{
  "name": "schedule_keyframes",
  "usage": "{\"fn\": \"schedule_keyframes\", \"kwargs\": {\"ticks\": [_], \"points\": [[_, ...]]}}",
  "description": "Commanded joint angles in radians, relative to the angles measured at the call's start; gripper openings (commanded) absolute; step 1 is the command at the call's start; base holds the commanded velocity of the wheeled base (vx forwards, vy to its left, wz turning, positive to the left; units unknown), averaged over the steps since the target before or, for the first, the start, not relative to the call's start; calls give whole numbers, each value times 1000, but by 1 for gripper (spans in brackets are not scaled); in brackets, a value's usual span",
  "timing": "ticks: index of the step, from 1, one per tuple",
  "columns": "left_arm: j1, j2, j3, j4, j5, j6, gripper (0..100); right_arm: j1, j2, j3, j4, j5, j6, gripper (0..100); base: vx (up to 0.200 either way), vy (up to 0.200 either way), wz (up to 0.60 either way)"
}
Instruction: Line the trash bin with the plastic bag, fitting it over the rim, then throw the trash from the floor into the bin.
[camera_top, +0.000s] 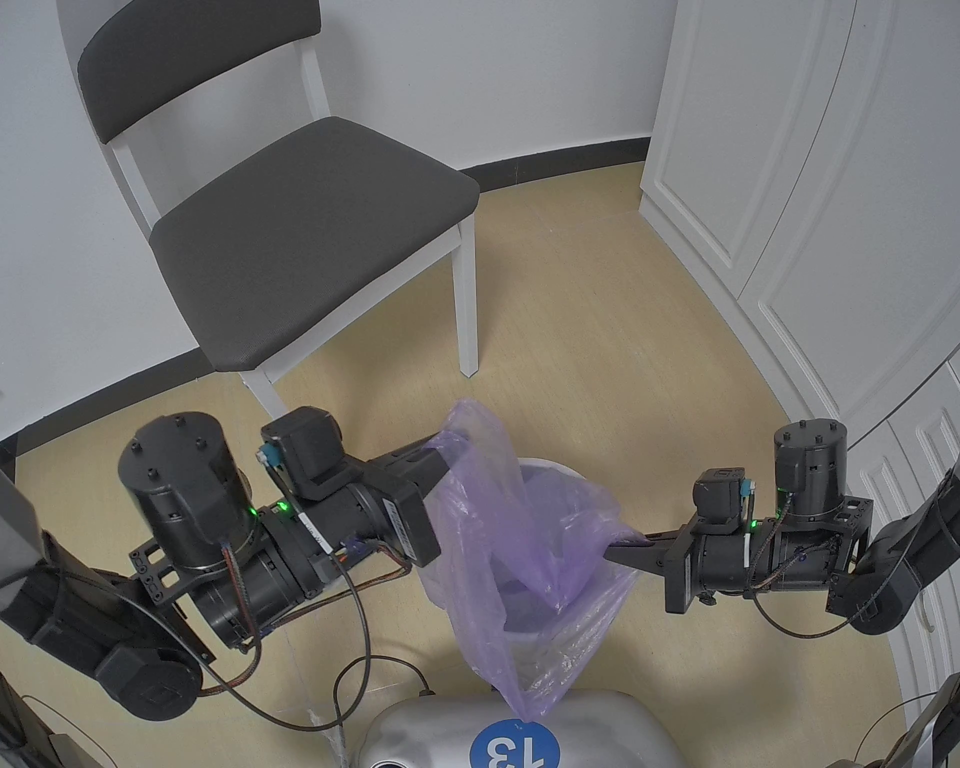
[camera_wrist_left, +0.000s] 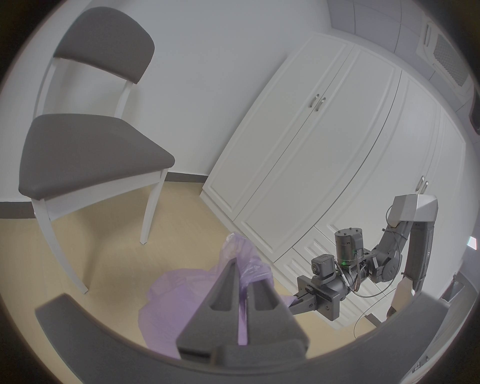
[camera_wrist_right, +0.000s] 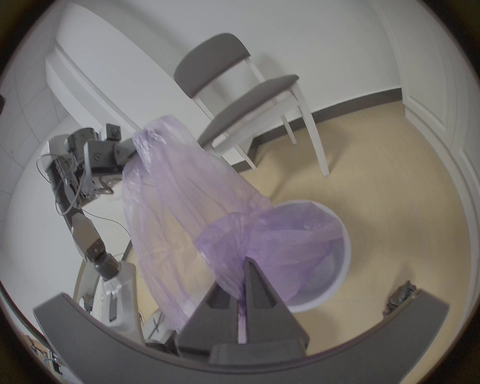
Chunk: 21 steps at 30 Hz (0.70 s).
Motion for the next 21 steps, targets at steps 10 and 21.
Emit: {"fn": "schedule_keyframes", "kwargs": {"ticks": [10, 21], "points": [[-46, 89, -59, -2, -19, -2, 0, -93, -94, -36, 188, 1, -120, 0, 0, 0, 0], [-46, 191, -124, -8, -66, -19, 0, -146, -76, -38, 285, 21, -212, 0, 0, 0, 0]]}}
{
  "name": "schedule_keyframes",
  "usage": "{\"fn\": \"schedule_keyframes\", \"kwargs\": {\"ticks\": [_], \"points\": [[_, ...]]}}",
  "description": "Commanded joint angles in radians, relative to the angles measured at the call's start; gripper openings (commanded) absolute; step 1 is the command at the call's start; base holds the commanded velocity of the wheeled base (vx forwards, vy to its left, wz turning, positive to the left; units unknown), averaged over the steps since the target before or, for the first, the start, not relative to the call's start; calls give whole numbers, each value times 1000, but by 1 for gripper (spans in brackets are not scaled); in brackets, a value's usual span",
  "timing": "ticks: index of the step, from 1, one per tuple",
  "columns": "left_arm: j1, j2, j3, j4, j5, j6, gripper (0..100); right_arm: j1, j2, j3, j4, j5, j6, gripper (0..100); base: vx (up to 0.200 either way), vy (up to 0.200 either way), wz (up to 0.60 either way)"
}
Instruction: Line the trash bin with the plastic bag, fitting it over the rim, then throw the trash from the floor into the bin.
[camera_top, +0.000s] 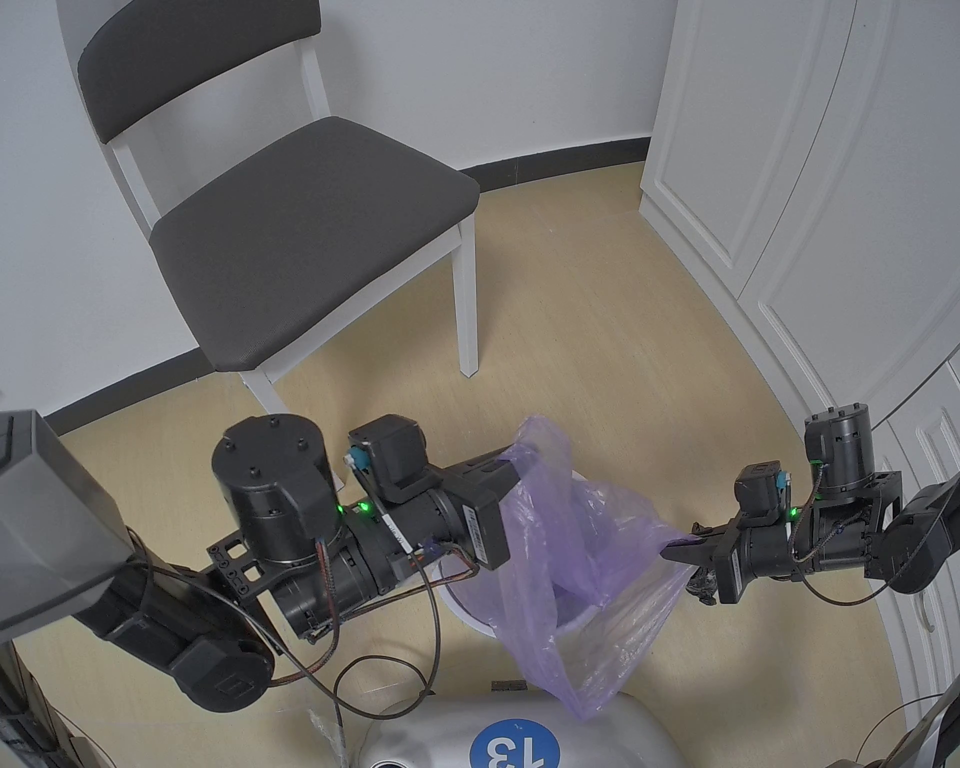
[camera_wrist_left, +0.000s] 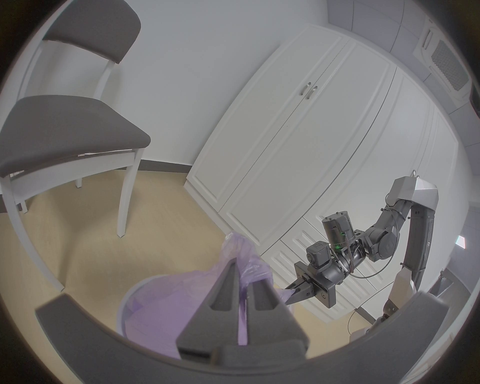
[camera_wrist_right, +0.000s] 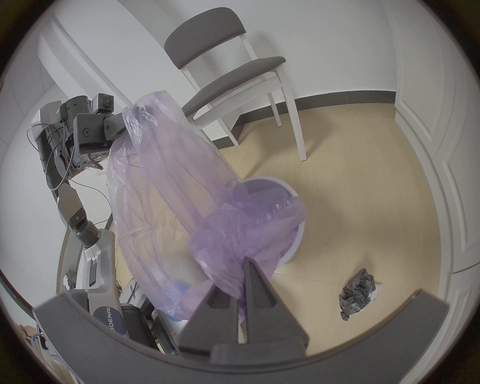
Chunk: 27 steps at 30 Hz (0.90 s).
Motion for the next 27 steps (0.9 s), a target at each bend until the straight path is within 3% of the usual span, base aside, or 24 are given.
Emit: {"fn": "schedule_keyframes", "kwargs": {"ticks": [1, 5, 13, 17, 23, 27], "points": [[1, 41, 11, -6, -4, -24, 0, -15, 4, 7, 0, 20, 4, 0, 0, 0, 0], [24, 81, 9, -63, -25, -82, 0, -34, -26, 26, 1, 46, 4, 0, 0, 0, 0], [67, 185, 24, -223, -57, -95, 0, -48, -61, 42, 3, 47, 6, 0, 0, 0, 0], [153, 259, 34, -296, -70, -108, 0, -37, -38, 33, -4, 46, 16, 0, 0, 0, 0], [300, 314, -5, -304, -149, -167, 0, -35, 67, -24, -51, 47, 137, 0, 0, 0, 0], [397, 345, -42, -304, -160, -193, 0, -34, 152, -36, -204, 44, 271, 0, 0, 0, 0]]}}
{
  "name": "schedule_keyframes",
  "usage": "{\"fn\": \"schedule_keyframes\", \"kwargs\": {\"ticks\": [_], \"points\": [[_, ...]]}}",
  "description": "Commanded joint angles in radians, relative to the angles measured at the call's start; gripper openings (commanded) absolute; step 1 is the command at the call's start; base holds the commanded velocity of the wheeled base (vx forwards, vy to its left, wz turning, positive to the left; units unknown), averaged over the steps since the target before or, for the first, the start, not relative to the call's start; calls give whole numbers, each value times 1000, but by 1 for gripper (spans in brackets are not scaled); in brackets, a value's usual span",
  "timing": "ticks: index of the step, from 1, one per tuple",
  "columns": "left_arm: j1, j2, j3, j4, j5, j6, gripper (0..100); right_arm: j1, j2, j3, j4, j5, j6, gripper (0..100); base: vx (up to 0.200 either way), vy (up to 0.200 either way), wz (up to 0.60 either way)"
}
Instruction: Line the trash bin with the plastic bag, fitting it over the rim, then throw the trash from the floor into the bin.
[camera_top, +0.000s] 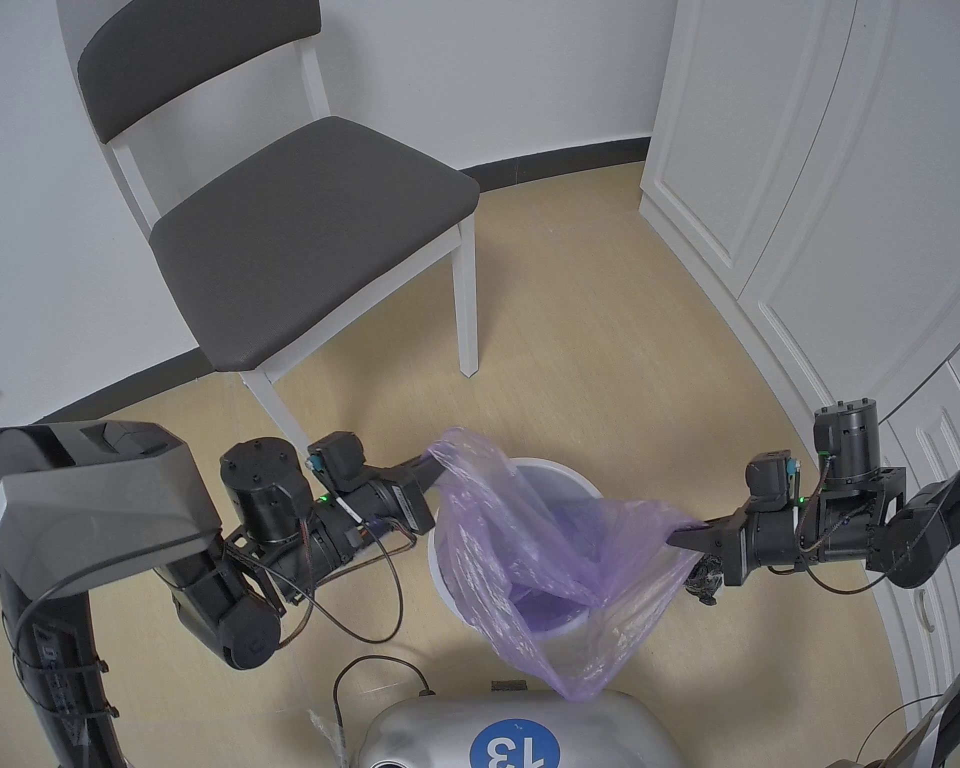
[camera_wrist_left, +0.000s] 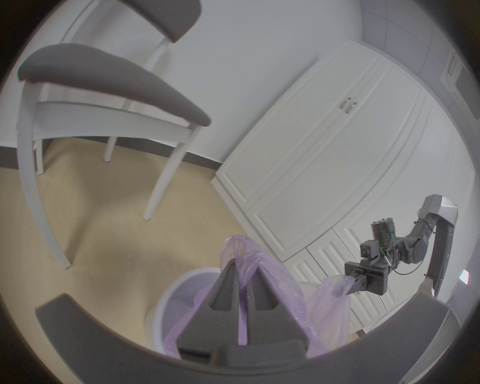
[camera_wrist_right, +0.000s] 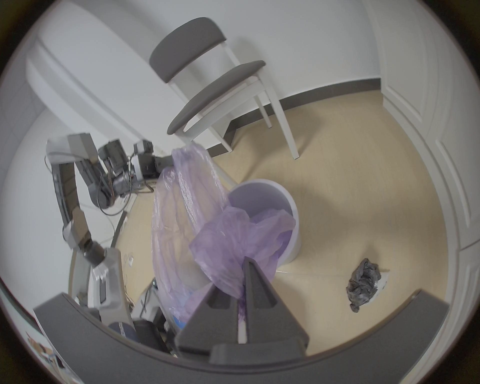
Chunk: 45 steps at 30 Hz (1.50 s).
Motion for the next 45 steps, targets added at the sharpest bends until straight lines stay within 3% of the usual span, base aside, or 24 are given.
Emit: {"fn": "schedule_keyframes", "kwargs": {"ticks": [1, 10, 19, 26, 34, 35, 38, 45], "points": [[116, 64, -40, -17, -19, -32, 0, 3, 127, -26, -139, -2, 115, 0, 0, 0, 0], [172, 26, -13, -17, -25, -25, 0, 44, 199, -27, -455, -55, 379, 0, 0, 0, 0], [135, 50, 10, -17, -22, -19, 0, 115, 220, -29, -335, -55, 373, 0, 0, 0, 0], [109, 121, 2, -17, -19, -19, 0, 95, 311, -59, -341, -55, 345, 0, 0, 0, 0], [112, 116, -25, -17, -17, -21, 0, -11, 320, -102, -343, -54, 347, 0, 0, 0, 0], [111, 93, -22, -17, -14, -21, 0, -57, 291, -111, -340, -52, 345, 0, 0, 0, 0], [112, 78, -22, -17, -9, -21, 0, -75, 269, -113, -332, -52, 344, 0, 0, 0, 0], [36, 63, -24, -17, 46, -30, 0, -127, 248, -110, -308, -54, 233, 0, 0, 0, 0]]}}
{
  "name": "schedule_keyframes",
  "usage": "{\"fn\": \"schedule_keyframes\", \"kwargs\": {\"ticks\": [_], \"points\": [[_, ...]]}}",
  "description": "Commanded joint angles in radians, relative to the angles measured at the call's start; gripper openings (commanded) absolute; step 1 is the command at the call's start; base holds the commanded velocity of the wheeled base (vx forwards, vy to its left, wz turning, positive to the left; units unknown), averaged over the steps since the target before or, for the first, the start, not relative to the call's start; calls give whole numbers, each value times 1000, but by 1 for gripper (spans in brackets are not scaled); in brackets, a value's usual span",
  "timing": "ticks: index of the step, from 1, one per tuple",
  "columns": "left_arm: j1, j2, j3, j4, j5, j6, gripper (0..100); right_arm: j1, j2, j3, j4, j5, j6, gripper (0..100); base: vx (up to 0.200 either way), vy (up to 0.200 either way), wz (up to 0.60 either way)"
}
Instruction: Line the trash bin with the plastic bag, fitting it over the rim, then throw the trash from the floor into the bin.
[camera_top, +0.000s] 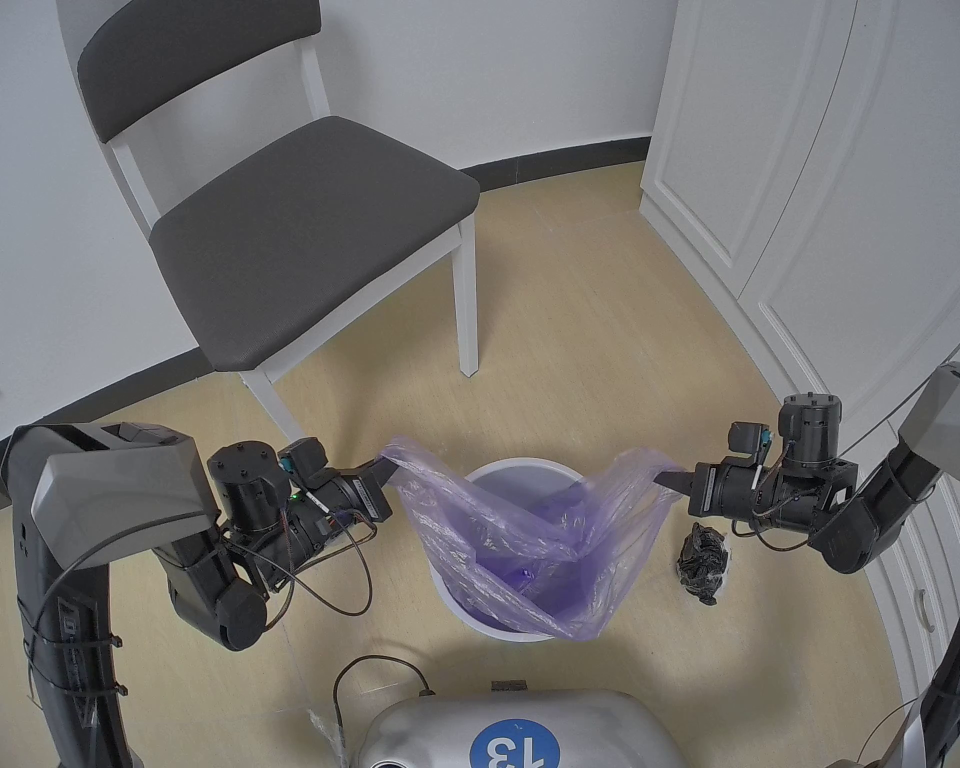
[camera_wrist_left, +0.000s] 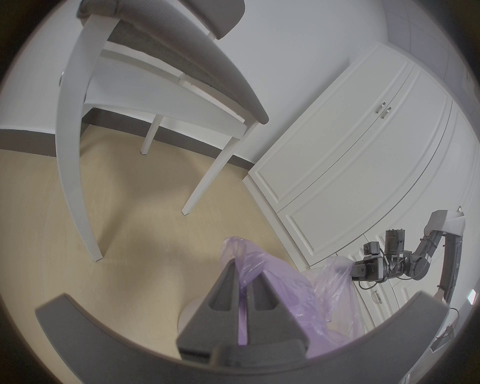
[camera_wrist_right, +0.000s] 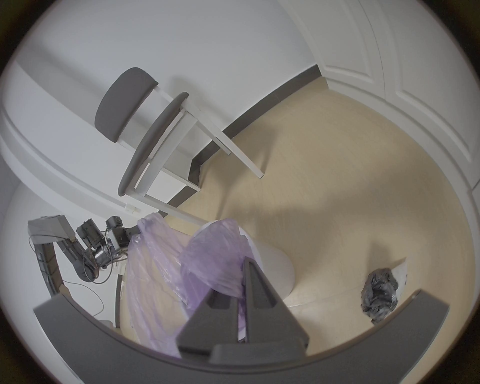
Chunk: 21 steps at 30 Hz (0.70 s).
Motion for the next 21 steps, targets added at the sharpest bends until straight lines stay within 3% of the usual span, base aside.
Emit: {"fn": "schedule_keyframes", "kwargs": {"ticks": [1, 9, 14, 21], "points": [[-69, -9, -2, -17, 31, -1, 0, -38, -31, 3, 36, 1, -63, 0, 0, 0, 0], [-74, 140, -102, -17, 54, -1, 0, -27, -64, 11, 168, -1, -157, 0, 0, 0, 0], [12, 162, -139, -17, 45, -1, 0, -4, -57, 9, 162, -10, -155, 0, 0, 0, 0], [76, 105, -41, -17, -32, 22, 0, 11, -68, 46, 174, -11, -209, 0, 0, 0, 0]]}}
